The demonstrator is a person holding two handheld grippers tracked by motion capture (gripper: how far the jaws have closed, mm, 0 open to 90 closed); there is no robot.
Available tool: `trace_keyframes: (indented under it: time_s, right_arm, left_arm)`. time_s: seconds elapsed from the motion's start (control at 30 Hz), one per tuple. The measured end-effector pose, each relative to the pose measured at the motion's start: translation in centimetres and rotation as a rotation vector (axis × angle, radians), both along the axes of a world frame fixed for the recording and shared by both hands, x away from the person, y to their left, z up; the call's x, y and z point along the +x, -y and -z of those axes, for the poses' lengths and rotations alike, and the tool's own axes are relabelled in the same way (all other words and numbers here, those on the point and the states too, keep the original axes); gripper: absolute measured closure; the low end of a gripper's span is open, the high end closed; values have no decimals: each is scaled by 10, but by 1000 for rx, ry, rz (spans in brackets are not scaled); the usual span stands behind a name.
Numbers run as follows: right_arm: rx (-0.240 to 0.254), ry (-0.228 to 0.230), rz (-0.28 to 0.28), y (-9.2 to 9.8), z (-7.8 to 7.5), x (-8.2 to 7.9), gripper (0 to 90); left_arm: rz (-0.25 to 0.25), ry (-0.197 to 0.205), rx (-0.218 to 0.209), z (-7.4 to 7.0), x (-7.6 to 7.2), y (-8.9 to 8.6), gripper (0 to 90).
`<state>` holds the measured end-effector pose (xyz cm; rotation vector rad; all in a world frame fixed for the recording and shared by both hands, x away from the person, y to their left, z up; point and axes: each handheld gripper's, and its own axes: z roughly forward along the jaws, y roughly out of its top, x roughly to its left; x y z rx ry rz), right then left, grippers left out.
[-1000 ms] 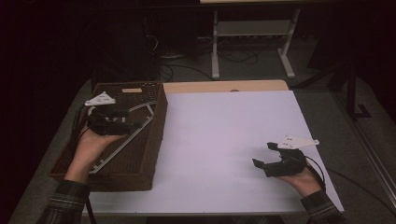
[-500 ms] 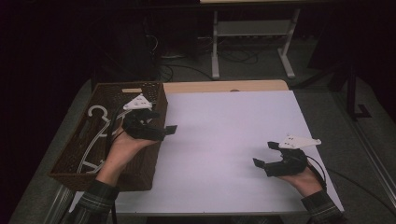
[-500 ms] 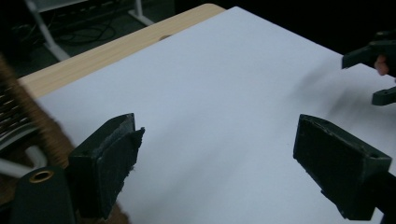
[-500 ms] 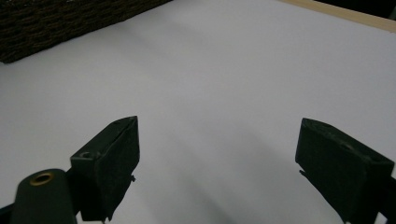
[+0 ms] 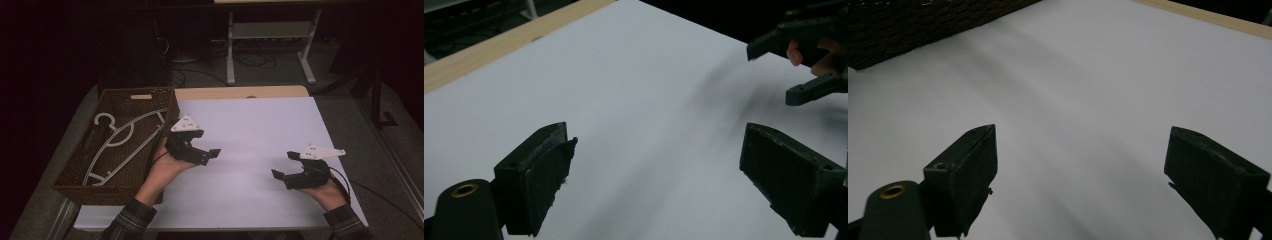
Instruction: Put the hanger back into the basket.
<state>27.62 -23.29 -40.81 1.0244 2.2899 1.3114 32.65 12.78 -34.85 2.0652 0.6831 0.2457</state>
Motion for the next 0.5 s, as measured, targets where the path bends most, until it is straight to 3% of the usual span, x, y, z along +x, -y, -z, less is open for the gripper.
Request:
trace_keyframes:
  time_s: [0.2,0.5]
  right_arm:
    - [-1,2,-1,0,1,-1,127]
    - [-5,-5,-2,1,5,-4,122]
  left_arm:
    - [8,-3,2,21,-6,9,130]
    - [0,12,-13,42,-14,5,106]
